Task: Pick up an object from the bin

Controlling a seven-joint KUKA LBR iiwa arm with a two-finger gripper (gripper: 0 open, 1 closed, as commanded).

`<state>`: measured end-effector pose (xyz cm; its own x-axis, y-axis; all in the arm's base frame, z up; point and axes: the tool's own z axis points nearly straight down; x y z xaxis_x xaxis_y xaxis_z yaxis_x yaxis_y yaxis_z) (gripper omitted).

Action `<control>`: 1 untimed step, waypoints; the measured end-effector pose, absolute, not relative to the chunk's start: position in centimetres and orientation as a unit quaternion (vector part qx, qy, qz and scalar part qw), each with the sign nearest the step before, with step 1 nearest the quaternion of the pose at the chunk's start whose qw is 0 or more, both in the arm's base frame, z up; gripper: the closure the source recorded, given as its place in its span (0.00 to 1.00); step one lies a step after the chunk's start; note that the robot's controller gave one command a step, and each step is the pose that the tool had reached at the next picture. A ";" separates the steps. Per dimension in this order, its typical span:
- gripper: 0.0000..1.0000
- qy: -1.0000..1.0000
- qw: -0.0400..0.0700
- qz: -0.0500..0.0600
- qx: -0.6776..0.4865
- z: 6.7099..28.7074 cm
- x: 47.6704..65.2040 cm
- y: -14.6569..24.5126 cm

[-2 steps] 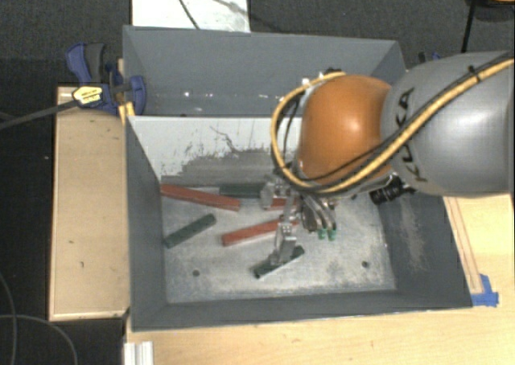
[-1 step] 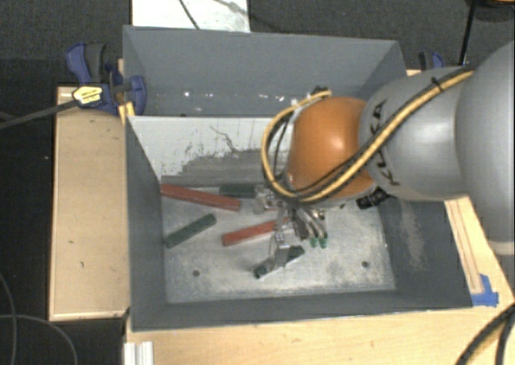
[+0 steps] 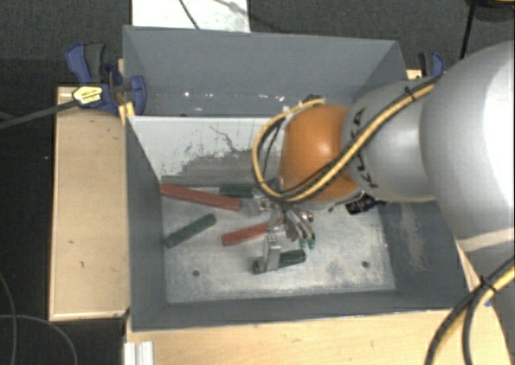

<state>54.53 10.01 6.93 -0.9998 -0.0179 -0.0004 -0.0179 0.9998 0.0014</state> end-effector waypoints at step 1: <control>0.00 1.000 0.001 0.001 -0.004 7.1 53.1 10.0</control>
Offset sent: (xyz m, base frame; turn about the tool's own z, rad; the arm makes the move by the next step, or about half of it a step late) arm 0.0000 0.0000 0.0000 0.0000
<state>53.07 9.95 7.14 -1.0000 -0.0086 -0.0025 -0.0086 1.0000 0.0015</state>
